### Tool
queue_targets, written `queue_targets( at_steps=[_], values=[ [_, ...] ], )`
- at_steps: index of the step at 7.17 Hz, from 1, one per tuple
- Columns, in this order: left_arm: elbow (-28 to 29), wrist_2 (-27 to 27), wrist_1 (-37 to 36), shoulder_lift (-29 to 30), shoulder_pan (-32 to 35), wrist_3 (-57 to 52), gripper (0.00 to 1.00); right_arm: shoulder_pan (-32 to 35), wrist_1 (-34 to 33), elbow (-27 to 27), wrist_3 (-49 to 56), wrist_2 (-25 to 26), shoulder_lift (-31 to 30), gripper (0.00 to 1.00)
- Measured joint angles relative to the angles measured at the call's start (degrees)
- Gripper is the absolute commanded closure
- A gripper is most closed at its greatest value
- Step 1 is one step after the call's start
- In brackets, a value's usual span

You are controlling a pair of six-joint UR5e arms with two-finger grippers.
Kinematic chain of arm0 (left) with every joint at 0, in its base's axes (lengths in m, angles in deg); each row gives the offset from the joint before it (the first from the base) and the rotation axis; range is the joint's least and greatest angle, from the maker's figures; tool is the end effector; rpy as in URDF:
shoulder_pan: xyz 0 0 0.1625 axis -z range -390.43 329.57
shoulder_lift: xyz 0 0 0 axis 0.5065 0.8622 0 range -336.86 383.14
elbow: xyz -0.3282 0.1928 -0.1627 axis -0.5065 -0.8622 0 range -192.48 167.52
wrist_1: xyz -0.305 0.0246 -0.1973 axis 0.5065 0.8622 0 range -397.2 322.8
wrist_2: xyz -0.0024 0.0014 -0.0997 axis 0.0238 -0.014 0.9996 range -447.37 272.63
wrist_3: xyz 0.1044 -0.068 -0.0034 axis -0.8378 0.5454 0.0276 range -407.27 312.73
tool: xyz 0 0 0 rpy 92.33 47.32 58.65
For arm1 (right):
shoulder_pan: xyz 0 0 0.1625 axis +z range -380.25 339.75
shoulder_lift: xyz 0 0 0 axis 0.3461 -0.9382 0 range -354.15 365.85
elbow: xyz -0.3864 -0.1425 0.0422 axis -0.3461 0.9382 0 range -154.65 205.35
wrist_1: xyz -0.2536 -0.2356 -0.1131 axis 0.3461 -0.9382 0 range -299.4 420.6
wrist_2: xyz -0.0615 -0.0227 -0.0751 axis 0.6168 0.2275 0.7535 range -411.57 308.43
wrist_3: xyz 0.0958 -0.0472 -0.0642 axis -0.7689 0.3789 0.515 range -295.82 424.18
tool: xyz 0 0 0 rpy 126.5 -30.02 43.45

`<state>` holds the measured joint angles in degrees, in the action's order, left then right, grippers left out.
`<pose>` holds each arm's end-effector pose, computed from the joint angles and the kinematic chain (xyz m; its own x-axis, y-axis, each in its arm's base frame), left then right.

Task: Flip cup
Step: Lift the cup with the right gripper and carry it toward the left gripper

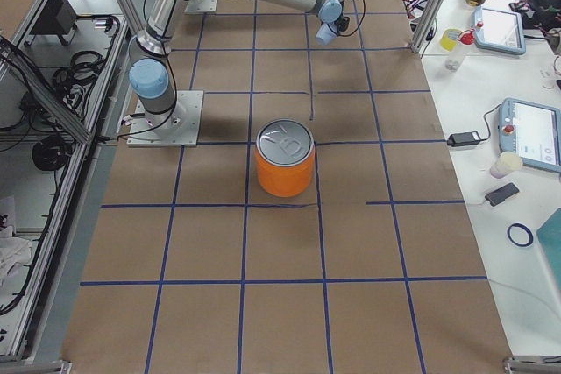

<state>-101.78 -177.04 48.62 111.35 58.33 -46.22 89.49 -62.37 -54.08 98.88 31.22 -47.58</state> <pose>-0.1245 -0.4418 0.4787 -0.9992 -0.0392 0.0078 -0.0398 0.9925 -0.1160 0.3648 -0.5759 0.2359 -0.5727 -0.8191 -0.0334 -0.8042 0.5692 -0.1708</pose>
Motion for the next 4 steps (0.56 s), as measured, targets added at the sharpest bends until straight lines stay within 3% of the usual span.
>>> queue_targets(
  at_steps=[2,4],
  values=[
    [0.0,-0.02,0.01,-0.1,0.0,0.0,0.0,1.82,-1.23,-0.08,19.0,-0.03,0.46,0.41],
    [0.0,-0.05,0.01,-0.13,0.0,0.0,0.0,2.66,-1.28,-0.63,30.54,0.41,0.98,0.4]
  ],
)
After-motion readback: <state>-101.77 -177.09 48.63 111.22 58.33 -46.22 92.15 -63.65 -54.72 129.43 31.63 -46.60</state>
